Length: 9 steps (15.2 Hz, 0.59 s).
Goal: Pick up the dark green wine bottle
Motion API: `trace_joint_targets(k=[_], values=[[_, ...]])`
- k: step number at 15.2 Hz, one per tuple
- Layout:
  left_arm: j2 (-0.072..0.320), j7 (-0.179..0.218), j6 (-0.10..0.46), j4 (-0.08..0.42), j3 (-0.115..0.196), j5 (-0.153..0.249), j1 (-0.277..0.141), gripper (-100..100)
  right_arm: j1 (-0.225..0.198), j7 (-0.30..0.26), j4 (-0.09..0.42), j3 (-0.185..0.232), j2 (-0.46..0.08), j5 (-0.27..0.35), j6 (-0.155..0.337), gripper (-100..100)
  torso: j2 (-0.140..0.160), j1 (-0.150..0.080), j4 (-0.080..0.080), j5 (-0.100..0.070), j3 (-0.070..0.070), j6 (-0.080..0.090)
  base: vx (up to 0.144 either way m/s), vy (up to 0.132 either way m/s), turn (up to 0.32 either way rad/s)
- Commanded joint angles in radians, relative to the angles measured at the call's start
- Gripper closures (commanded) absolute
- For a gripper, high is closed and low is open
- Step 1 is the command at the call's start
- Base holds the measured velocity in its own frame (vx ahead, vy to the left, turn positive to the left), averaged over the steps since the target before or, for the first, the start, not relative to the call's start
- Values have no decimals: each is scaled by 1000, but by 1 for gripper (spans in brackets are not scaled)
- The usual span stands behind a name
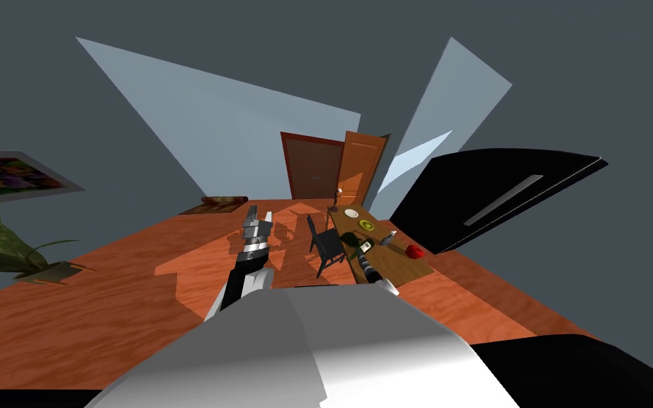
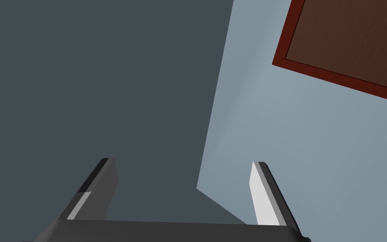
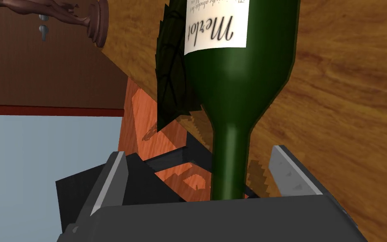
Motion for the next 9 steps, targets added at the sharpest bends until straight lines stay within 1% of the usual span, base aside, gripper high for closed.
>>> trace_joint_targets(k=[1, 4, 5, 6, 7, 8, 9], values=[[0, 0, 0, 0, 0, 0, 0, 0, -16, -8, 9, -50, 5, 50, 4, -100, 0, 0, 0, 0, 0, 0, -34, -6, 5], [0, 0, 0, 0, 0, 0, 0, 0, -16, -8, 9, -50, 5, 112, 4, -100, -1, 0, 0, 0, -1, 0, -9, -3, 3], [0, 0, 0, 0, 0, 0, 0, 0, -65, -52, 59, -98, 51, 138, 40, -100, -2, 0, 0, 0, -1, 0, -27, -15, -62], [0, 0, 0, 0, 0, 0, 0, 0, -79, -52, 70, -114, 51, 160, 40, -100, -1, 0, 0, 0, -1, 0, -57, -14, -64], [0, 0, 0, 0, 0, 0, 0, 0, -90, -52, 75, -139, 51, 183, 40, -100, 0, 0, 0, 0, 0, 0, -53, -6, -18], [0, 0, 0, 0, 0, 0, 0, 0, -90, -52, 75, -160, 51, 206, 40, -100, 0, 0, 0, 0, 0, 0, -34, -4, 4], [0, 0, 0, 0, 0, 0, 0, 0, -90, -52, 75, -161, 51, 230, 40, -100, 0, 0, 0, 0, 0, 0, -17, -2, 4]])
